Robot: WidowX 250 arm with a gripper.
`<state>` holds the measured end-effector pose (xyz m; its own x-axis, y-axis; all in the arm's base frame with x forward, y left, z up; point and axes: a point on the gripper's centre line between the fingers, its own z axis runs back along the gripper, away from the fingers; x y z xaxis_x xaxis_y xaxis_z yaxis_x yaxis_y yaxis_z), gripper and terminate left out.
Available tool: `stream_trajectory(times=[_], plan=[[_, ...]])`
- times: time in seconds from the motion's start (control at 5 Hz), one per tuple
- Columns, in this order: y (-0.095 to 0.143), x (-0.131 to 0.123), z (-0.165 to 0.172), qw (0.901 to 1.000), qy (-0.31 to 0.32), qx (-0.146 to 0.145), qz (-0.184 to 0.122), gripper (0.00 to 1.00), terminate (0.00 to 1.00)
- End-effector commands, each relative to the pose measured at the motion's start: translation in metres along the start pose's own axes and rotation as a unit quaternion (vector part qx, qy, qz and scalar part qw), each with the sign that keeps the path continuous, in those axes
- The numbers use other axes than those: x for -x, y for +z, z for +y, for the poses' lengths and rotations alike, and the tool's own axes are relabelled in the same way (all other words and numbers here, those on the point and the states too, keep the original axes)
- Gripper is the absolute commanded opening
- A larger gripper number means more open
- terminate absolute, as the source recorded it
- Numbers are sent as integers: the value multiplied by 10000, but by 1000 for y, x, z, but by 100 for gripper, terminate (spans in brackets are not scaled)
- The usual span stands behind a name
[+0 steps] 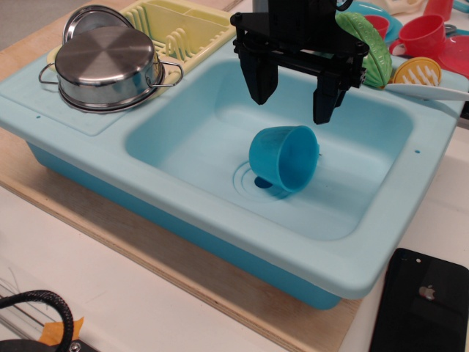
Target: Flip cup upright
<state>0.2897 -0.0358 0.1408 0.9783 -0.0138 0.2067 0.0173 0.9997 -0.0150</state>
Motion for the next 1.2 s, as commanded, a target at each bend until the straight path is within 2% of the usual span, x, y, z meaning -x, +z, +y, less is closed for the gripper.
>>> stream_trajectory(times=[0.0,0.2,0.4,0.6,0.8,1.0], plan=[[0,0,0,10000,0,0,0,100,0],[-2,0,-2,9942,479,-655,706,100,0],[-11,-2,-5,9861,750,-1006,1087,100,0],[-21,-7,-3,9845,713,-1104,1164,100,0],[-31,-3,2,9867,732,-1039,1012,100,0],[-39,-5,8,9877,698,-983,999,100,0]])
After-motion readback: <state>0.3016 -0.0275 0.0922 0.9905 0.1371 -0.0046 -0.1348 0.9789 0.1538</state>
